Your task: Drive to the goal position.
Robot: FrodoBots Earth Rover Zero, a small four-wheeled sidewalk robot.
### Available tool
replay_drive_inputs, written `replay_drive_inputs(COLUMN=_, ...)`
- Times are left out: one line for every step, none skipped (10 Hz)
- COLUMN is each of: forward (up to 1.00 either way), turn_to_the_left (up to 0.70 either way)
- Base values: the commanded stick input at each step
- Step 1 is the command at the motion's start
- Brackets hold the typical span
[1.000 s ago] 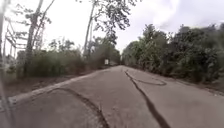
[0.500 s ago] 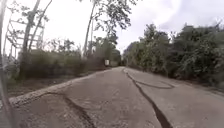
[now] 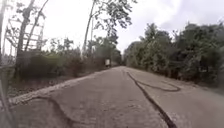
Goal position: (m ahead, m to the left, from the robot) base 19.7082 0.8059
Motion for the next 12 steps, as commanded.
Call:
replay_drive_inputs(forward=0.7, turn_to_the_left=0.0)
replay_drive_inputs(forward=0.7, turn_to_the_left=0.0)
replay_drive_inputs(forward=0.7, turn_to_the_left=0.0)
replay_drive_inputs(forward=0.7, turn_to_the_left=0.0)
replay_drive_inputs(forward=0.7, turn_to_the_left=0.0)
replay_drive_inputs(forward=0.7, turn_to_the_left=0.0)
replay_drive_inputs(forward=0.7, turn_to_the_left=0.0)
replay_drive_inputs(forward=0.7, turn_to_the_left=0.0)
replay_drive_inputs(forward=0.7, turn_to_the_left=0.0)
replay_drive_inputs(forward=0.7, turn_to_the_left=0.0)
replay_drive_inputs(forward=0.7, turn_to_the_left=0.0)
replay_drive_inputs(forward=0.7, turn_to_the_left=0.0)
